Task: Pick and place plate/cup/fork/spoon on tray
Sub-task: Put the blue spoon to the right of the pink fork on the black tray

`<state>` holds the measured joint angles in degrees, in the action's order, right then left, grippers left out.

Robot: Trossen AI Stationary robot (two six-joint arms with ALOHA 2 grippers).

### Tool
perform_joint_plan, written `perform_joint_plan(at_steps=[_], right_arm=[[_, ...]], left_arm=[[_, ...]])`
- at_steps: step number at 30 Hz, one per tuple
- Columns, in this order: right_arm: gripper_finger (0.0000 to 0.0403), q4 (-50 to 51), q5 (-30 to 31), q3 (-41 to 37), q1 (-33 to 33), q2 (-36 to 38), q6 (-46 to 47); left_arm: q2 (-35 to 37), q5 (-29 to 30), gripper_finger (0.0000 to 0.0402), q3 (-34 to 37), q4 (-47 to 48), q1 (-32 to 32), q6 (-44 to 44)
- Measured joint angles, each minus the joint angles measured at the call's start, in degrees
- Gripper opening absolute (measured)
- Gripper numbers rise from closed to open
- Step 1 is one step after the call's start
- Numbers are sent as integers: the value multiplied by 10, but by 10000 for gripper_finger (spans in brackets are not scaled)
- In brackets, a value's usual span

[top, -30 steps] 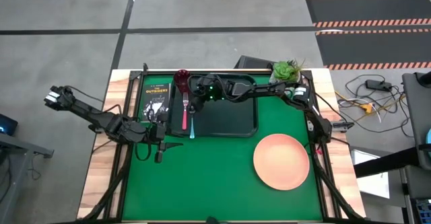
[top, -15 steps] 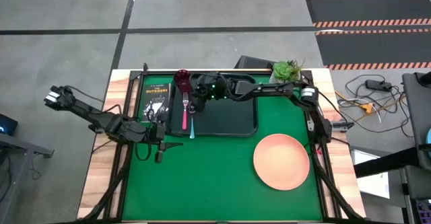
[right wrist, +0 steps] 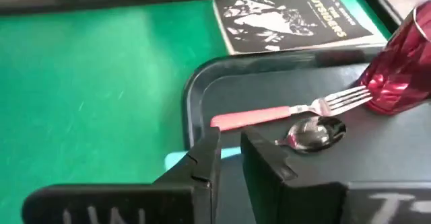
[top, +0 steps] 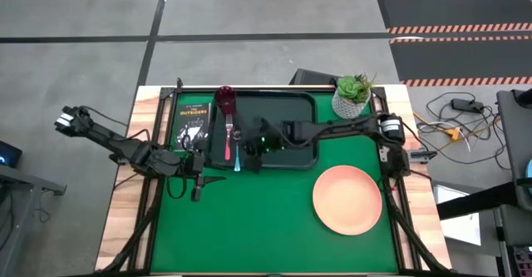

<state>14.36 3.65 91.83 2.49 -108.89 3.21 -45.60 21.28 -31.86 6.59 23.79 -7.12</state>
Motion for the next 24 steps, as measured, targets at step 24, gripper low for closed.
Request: perform_joint_plan(at_steps=[24], right_arm=[[9, -95, 69, -261, -125, 163, -65]], left_arm=[[-223, -26, 1, -17, 4, -182, -99]])
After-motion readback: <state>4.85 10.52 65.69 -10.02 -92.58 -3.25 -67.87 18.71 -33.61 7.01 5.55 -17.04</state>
